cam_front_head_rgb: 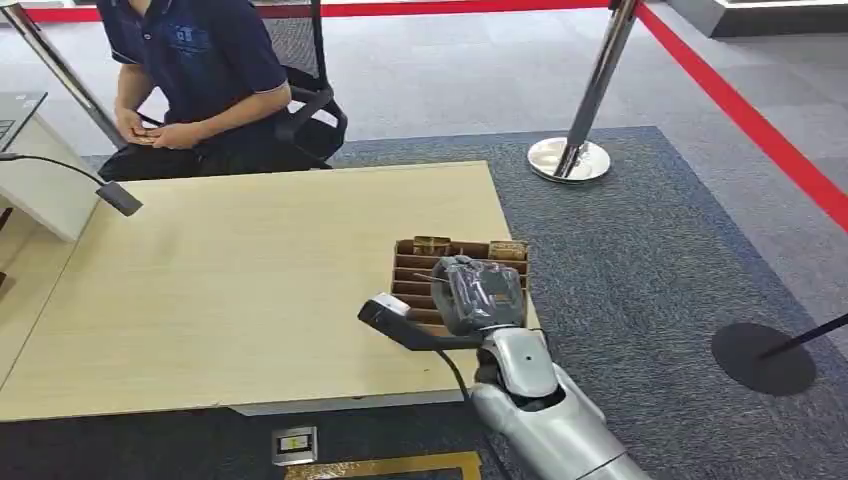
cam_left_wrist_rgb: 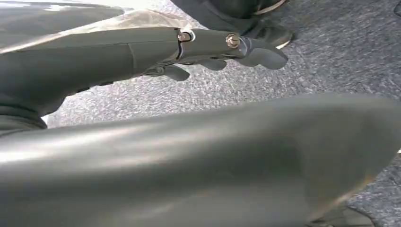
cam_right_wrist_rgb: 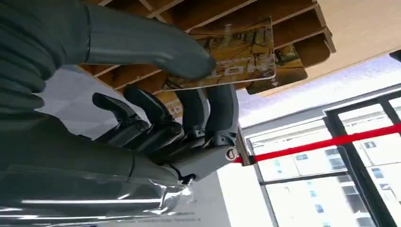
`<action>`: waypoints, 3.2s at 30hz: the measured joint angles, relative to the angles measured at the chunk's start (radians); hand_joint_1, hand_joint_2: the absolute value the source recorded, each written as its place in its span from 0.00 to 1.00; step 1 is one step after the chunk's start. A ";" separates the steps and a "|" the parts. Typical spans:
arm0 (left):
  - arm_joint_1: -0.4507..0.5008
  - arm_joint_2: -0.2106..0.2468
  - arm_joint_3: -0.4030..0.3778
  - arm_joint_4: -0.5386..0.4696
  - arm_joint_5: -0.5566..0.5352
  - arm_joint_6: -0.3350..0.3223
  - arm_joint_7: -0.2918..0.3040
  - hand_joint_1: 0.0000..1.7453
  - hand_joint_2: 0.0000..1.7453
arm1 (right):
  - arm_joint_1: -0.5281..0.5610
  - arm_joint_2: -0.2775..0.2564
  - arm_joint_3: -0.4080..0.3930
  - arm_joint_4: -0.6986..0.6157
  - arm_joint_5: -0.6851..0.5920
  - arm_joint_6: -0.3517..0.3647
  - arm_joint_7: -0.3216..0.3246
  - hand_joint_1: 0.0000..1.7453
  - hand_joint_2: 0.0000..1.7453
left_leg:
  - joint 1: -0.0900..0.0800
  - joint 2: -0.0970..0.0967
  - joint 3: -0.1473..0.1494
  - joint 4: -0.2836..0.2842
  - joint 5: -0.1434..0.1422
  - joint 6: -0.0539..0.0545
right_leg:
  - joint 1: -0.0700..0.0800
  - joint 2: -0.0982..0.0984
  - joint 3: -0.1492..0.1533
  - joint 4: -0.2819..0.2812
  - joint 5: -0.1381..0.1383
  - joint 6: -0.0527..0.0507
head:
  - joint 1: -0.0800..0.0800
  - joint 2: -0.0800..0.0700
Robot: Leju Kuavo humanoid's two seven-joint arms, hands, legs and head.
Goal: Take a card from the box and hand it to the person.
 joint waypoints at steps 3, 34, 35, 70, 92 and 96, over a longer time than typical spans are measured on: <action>0.000 0.000 0.000 0.000 0.002 0.000 0.000 0.00 0.00 | -0.004 0.000 0.000 -0.006 -0.013 0.000 -0.010 0.93 1.00 | 0.000 0.000 0.000 0.000 0.000 0.000 | 0.000 0.000 0.000 0.000 0.000 0.000 | 0.000 0.000; -0.013 0.000 -0.003 0.000 -0.003 0.008 0.008 0.00 0.00 | -0.152 0.012 0.035 0.063 -0.045 -0.023 -0.027 0.99 1.00 | 0.000 0.000 0.000 0.000 0.000 0.000 | 0.000 0.000 0.000 0.000 0.000 0.000 | 0.000 0.000; -0.013 0.000 -0.003 0.000 -0.003 0.008 0.008 0.00 0.00 | -0.154 0.012 0.036 0.066 -0.045 -0.024 -0.027 1.00 1.00 | 0.000 0.000 0.000 0.000 0.000 0.000 | 0.000 0.000 0.000 0.000 0.000 0.000 | 0.000 0.000; -0.015 0.000 -0.003 0.000 0.031 0.017 0.026 0.00 0.00 | -0.199 0.060 0.101 0.140 -0.072 -0.045 -0.072 0.86 1.00 | 0.000 0.000 -0.001 0.000 0.000 0.000 | 0.000 0.000 0.000 0.000 0.000 0.000 | 0.000 0.000; -0.015 0.000 -0.003 0.000 0.027 0.016 0.020 0.00 0.00 | -0.195 0.047 0.102 0.153 -0.070 -0.066 -0.066 0.00 1.00 | 0.000 0.000 -0.001 0.000 0.000 0.000 | 0.000 0.000 -0.001 0.000 0.000 0.000 | 0.000 0.000; -0.014 0.000 -0.003 0.000 0.027 0.014 0.019 0.00 0.00 | -0.186 0.036 0.101 0.147 -0.070 -0.088 -0.057 0.00 0.00 | 0.000 0.000 -0.001 0.000 0.000 0.000 | 0.000 0.000 -0.001 0.000 0.000 0.000 | 0.000 0.000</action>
